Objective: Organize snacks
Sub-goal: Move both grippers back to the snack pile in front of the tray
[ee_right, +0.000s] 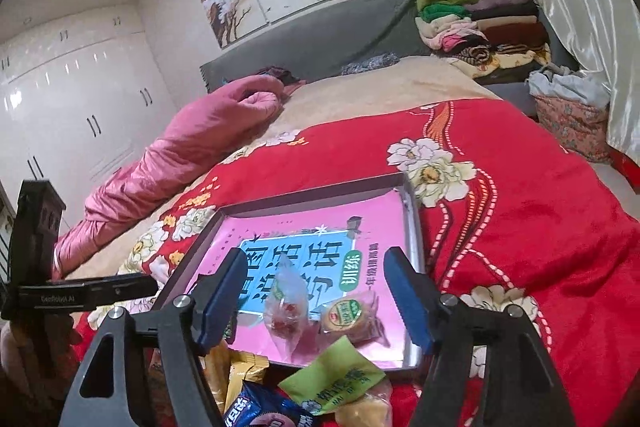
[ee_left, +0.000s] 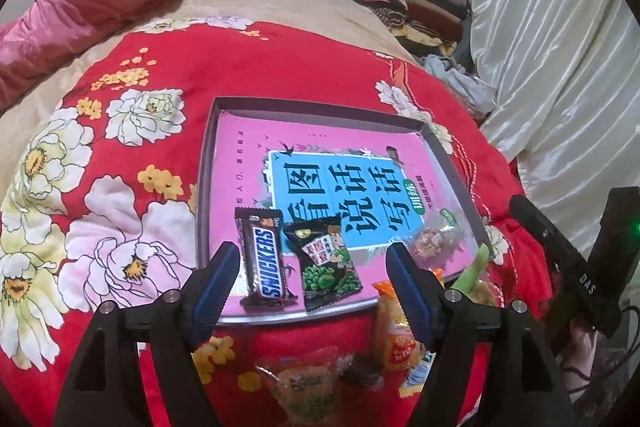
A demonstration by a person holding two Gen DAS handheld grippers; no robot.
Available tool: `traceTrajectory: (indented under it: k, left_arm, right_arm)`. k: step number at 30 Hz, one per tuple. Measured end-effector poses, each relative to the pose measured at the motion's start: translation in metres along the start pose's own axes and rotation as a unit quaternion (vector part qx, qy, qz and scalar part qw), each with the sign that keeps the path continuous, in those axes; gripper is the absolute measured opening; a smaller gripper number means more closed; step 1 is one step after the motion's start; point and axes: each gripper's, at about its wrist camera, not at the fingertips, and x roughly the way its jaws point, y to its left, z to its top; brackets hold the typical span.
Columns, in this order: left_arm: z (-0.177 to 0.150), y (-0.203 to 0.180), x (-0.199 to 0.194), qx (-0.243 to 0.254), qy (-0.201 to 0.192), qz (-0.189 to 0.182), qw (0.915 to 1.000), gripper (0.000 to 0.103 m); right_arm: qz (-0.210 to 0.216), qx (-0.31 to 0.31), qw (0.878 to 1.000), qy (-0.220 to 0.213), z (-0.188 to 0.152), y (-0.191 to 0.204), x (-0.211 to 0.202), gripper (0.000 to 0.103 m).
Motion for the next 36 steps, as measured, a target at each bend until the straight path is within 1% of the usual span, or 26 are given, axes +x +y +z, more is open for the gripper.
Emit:
traceTrajectory:
  k: [10,20,22,30,36]
  left_arm:
    - [-0.004,-0.01,-0.005,0.009,0.003,-0.013,0.9999,0.077]
    - [-0.006,-0.015,-0.012,0.01,0.005,-0.023,0.9997,0.077]
    - [-0.008,-0.017,-0.013,0.013,0.007,-0.025,0.9996,0.078]
    - [-0.013,-0.023,-0.016,0.02,0.015,-0.035,0.9991,0.08]
    - [-0.016,-0.025,-0.017,0.016,0.021,-0.042,0.9988,0.081]
  right_arm:
    - [-0.015,0.017,1.0,-0.014,0.001,-0.009,-0.018,0.071]
    - [-0.002,0.007,1.0,-0.009,-0.005,0.002,-0.023,0.072]
    - [0.001,0.006,1.0,-0.007,-0.007,0.004,-0.024,0.074]
    - [0.015,0.002,1.0,0.007,-0.015,0.017,-0.024,0.075]
    - [0.021,-0.001,1.0,0.017,-0.021,0.024,-0.025,0.076]
